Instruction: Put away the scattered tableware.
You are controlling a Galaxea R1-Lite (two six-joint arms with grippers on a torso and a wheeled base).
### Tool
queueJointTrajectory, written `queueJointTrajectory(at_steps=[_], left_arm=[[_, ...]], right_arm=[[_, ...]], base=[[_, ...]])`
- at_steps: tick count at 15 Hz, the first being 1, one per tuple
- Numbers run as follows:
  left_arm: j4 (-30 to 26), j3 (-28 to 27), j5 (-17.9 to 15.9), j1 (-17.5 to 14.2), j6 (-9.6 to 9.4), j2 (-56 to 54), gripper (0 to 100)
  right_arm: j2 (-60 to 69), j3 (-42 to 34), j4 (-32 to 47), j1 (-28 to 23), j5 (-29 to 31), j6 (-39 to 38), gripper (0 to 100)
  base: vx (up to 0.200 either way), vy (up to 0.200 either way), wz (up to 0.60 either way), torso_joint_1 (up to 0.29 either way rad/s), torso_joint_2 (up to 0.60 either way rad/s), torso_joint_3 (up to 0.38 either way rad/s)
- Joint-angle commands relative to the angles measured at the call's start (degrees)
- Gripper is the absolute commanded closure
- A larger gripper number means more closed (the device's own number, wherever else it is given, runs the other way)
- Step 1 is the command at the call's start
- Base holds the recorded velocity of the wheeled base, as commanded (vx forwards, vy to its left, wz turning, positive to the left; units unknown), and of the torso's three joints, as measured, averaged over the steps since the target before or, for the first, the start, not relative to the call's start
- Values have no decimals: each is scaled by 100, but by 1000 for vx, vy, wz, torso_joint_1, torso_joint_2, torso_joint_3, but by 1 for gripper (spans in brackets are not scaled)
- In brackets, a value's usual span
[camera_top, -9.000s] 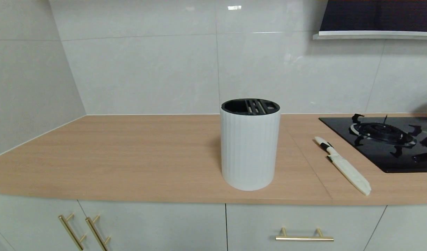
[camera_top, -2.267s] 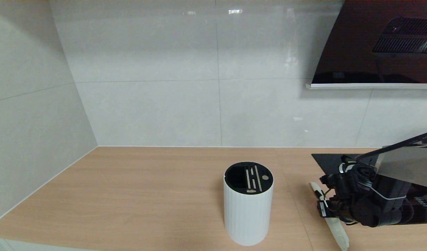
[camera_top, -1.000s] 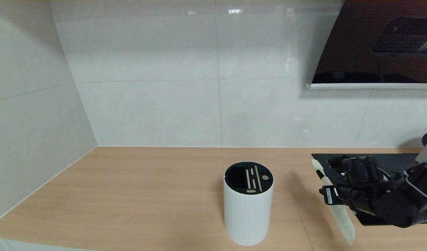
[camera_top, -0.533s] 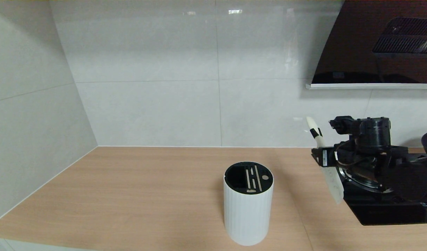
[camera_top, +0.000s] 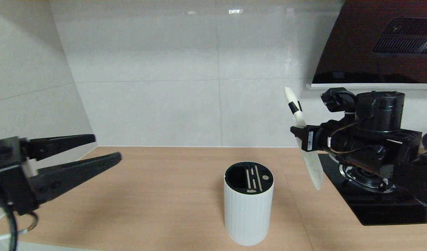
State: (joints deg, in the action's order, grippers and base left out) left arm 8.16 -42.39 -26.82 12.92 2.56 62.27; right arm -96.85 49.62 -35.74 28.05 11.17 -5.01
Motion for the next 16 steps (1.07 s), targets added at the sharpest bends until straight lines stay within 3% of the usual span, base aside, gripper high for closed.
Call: queueJointTrajectory(at_steps=[1,2,6,8,9,11,12,14,16], left_arm=[[1153,459,133,738,113,1516,0],[1540,574,195,896,210,1718,0],[3983,1083,696,1793,1405,2685,0],[4730,1198,792,2092,1906,2958,0],[4932,1233,792,2179,2038,3028,0],[5521,1303,775,2373,2477,3133,0],[5557,1312,775,2390,2521,3133,0],[5926,1321,748,2522,3119,3160,0],[6189,1321,748,2540,3409,3204,0]], right_arm=[[545,-268,15,614,105,-9,100],[554,-303,15,746,105,-18,100],[624,-400,-29,1273,123,-352,100],[598,-400,-29,1554,114,-466,100],[589,-400,-29,1669,114,-501,100],[580,-435,-3,2099,123,-615,100],[571,-444,-3,2143,123,-633,100],[360,-453,-38,2512,149,-791,100],[325,-435,-47,2688,167,-923,100]], base=[[0,0,0,0,0,0],[0,0,0,0,0,0],[0,0,0,0,0,0],[0,0,0,0,0,0],[0,0,0,0,0,0],[0,0,0,0,0,0],[0,0,0,0,0,0],[0,0,0,0,0,0],[0,0,0,0,0,0]])
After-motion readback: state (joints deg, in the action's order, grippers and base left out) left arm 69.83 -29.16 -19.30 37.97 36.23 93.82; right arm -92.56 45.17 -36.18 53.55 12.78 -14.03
